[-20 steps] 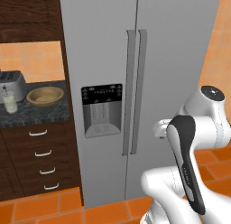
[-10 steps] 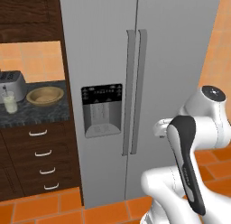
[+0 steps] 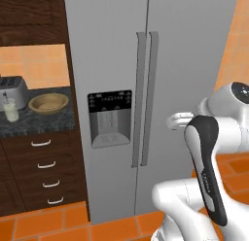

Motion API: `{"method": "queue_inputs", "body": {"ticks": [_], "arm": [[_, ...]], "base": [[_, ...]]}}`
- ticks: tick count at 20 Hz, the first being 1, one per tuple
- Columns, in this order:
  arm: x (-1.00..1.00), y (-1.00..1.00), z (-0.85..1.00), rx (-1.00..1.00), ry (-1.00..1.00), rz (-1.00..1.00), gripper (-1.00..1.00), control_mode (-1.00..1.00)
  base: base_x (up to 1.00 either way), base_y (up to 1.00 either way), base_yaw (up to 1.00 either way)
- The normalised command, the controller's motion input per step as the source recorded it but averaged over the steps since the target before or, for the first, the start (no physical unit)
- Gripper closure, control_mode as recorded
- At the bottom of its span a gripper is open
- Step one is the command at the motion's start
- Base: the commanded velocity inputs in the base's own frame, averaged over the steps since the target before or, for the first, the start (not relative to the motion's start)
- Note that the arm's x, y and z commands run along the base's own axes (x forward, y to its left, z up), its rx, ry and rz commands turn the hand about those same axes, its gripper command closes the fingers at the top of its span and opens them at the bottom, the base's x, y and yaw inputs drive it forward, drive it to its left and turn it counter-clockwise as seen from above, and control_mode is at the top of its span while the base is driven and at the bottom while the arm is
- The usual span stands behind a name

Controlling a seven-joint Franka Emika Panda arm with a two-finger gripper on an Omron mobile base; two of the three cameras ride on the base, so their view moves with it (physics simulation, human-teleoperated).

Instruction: Grab a lemon wedge from the fridge and one ice cube from the ice bowl, and put them in the glass of lemonade.

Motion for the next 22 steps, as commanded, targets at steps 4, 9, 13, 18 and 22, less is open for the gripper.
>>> {"method": "queue_inputs", "body": {"ticks": [4,9,13,18,22], "arm": [[0.63,0.07,0.56,-0.13,0.25,0.0,-1.0,-1.0],[0.69,-0.02,0.16,-0.06,0.15,0.0,-1.0,-1.0],[0.12,0.03,-0.05,-0.03,-0.24,0.0,-1.0,-1.0],[0.13,0.42,0.0,-0.08,-0.21,0.04,-1.0,-1.0],[0.02,0.0,0.0,0.02,-0.12,-0.04,-1.0,-1.0]], "base": [[0.0,0.0,0.0],[0.0,0.0,0.0],[0.0,0.0,0.0],[0.0,0.0,0.0],[0.0,0.0,0.0]]}}
